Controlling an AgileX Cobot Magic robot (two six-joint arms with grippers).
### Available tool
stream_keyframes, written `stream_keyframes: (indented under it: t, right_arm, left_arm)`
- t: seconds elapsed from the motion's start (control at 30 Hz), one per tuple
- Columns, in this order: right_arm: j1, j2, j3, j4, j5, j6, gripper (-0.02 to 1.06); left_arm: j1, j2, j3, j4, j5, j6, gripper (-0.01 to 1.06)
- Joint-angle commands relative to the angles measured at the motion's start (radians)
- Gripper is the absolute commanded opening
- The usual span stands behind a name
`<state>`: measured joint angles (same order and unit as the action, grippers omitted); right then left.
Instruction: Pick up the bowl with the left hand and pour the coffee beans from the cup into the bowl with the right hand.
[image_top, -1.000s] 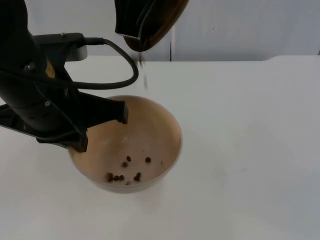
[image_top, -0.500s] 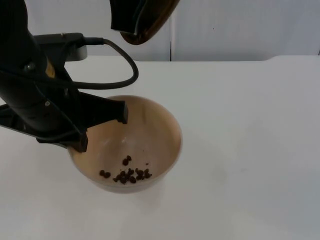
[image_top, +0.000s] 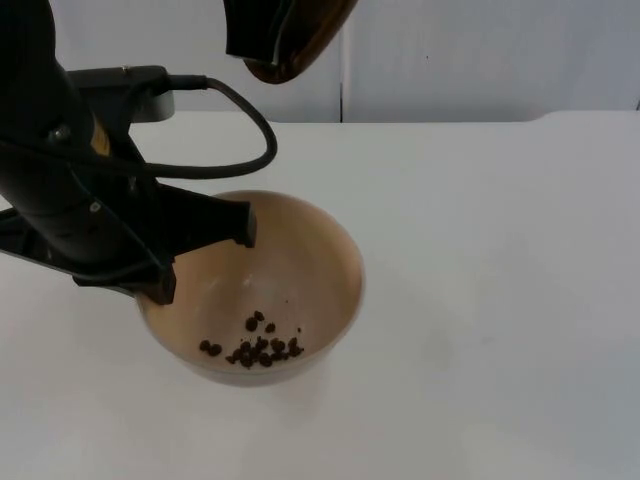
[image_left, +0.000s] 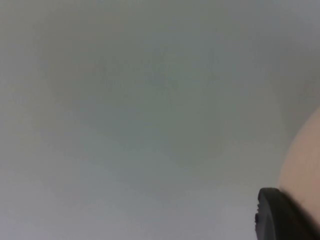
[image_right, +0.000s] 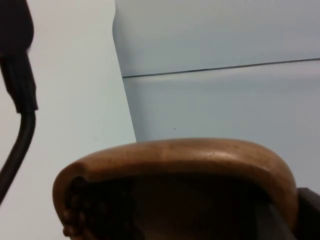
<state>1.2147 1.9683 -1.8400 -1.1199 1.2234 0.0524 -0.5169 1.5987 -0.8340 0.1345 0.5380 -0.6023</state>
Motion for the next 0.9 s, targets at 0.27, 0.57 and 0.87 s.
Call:
stream_keyframes:
  t: [0.27,0.57,0.87]
  right_arm:
    - [0.007,-0.019,0.069,-0.049,-0.002,0.031,0.00]
    - [0.007,-0.019,0.069,-0.048,-0.002,0.035,0.00]
    - [0.005,-0.019,0.068,-0.018,-0.002,0.037,0.00]
  left_arm:
    - [-0.005,-0.011,0.003,-0.007,-0.017,-0.009,0.00]
    - [-0.005,-0.011,0.003,-0.010,-0.019,-0.009,0.00]
    - [-0.005,-0.011,0.003,-0.018,-0.008,-0.009,0.00]
